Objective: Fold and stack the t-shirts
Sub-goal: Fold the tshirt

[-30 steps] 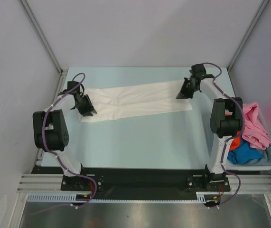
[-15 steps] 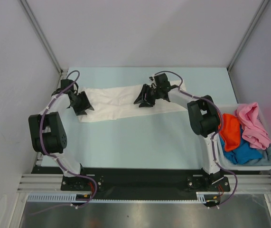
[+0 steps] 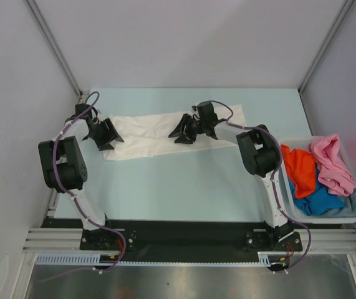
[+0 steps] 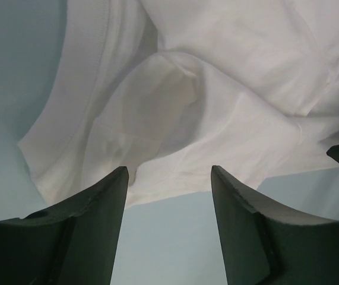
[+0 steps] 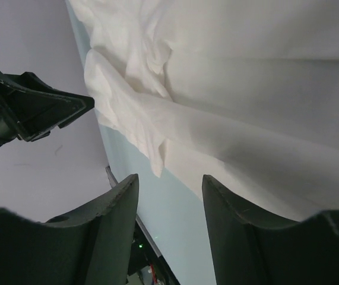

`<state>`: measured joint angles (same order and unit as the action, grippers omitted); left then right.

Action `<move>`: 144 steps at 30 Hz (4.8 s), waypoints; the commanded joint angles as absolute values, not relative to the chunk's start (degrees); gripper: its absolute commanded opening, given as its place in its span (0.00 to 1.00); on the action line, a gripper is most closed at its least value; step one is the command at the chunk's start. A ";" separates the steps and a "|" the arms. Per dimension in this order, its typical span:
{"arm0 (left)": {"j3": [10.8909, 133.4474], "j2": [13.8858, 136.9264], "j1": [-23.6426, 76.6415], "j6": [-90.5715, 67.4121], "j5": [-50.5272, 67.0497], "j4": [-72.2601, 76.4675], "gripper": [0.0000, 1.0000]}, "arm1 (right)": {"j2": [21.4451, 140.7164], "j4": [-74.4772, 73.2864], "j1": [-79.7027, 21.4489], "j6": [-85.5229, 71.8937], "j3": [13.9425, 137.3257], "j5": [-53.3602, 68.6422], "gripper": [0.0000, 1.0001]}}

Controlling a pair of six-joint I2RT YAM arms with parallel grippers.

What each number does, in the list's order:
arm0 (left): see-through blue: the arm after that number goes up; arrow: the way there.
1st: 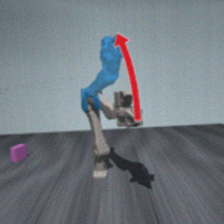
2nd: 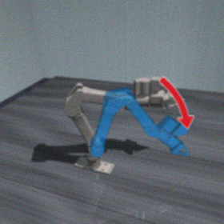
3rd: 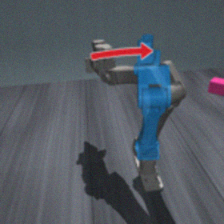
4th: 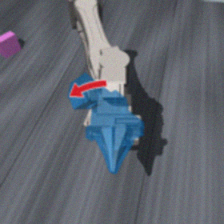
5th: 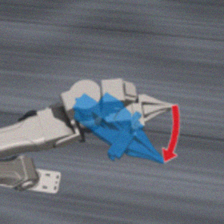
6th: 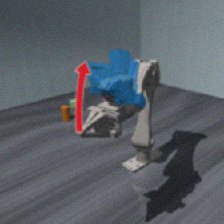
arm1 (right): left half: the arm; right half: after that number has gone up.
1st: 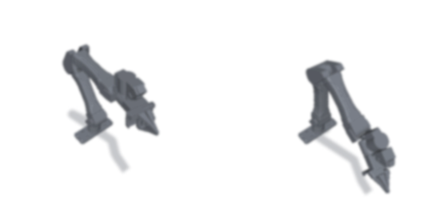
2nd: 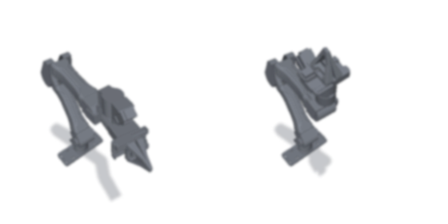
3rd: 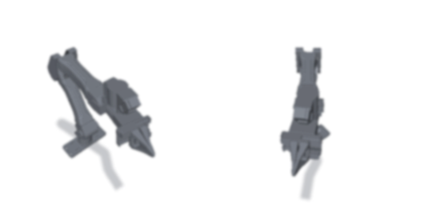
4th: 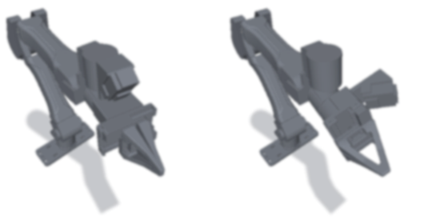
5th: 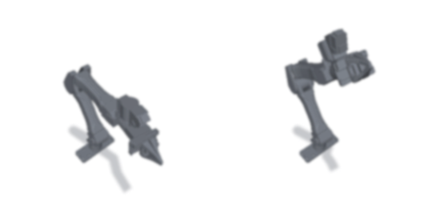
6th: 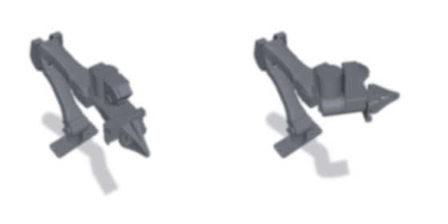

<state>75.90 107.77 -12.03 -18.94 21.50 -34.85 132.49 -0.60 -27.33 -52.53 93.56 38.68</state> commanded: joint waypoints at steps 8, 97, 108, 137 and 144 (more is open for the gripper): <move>77.34 109.86 -12.13 -18.63 25.75 -32.08 0.50 | 136.23 4.22 -33.48 -56.16 96.41 38.94 0.40; 80.33 112.41 -9.23 -23.47 28.74 -28.92 0.42 | 129.02 -28.32 -9.76 -28.73 102.50 28.74 0.00; 77.70 111.10 -8.44 -23.38 27.95 -29.00 0.41 | 134.74 -18.99 -5.72 -34.97 103.54 31.64 0.00; 76.46 106.17 -8.00 -22.76 26.89 -30.24 0.42 | 125.78 -24.01 1.05 -29.09 98.45 29.01 0.00; 77.52 106.70 -7.73 -22.24 26.63 -31.81 0.42 | 129.19 -20.31 3.43 -29.53 97.82 28.48 0.00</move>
<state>76.75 108.95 -8.27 -23.44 26.52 -31.14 128.92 -24.86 1.69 -28.91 96.09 27.97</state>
